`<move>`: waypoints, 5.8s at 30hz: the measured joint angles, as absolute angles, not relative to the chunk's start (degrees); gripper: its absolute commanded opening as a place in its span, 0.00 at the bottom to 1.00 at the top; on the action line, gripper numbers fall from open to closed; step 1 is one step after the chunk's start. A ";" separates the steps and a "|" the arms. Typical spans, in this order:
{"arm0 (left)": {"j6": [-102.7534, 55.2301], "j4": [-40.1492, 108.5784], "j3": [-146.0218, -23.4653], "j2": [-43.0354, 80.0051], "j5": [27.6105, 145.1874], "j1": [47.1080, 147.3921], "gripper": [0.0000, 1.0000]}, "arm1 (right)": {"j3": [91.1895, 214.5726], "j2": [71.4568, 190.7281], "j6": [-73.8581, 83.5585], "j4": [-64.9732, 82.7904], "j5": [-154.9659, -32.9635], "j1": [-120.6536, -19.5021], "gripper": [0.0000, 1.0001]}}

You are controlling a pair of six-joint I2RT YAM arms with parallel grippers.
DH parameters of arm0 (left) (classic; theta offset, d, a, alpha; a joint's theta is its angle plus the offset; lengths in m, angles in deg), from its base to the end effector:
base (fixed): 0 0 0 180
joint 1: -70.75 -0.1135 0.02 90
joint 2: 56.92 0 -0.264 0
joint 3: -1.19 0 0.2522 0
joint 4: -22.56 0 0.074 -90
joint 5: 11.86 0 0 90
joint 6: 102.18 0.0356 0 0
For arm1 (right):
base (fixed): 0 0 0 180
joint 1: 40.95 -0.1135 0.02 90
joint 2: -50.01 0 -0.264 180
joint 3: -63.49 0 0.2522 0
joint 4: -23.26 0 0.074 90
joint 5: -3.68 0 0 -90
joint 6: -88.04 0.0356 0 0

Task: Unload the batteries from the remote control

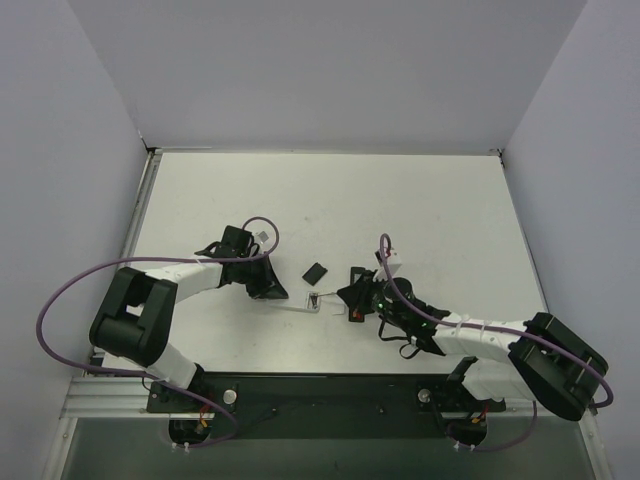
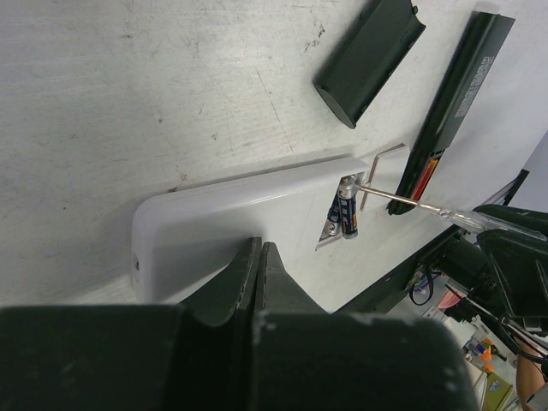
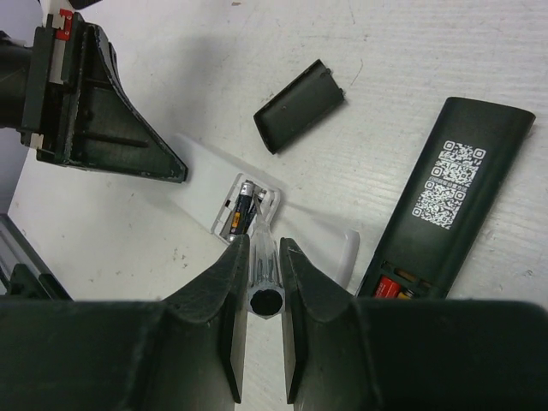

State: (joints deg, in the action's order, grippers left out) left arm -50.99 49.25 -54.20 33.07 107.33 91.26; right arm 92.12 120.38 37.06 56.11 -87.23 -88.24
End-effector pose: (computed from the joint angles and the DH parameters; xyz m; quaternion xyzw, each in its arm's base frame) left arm 0.2543 -0.1137 0.1421 -0.0874 0.9355 -0.3309 0.0877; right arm 0.1541 0.1678 0.1773 -0.0599 0.7574 0.4491 0.4702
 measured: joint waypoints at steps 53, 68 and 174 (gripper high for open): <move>-53.55 44.85 -53.55 34.87 109.97 91.44 0.00 | 100.16 125.30 37.45 49.19 -93.53 -85.53 0.00; -53.90 44.04 -53.24 34.91 110.34 91.44 0.00 | 110.66 119.00 28.01 27.33 -91.67 -86.88 0.00; -56.96 37.38 -48.58 33.40 112.86 92.18 0.00 | 128.80 123.48 17.78 5.47 -87.19 -92.78 0.00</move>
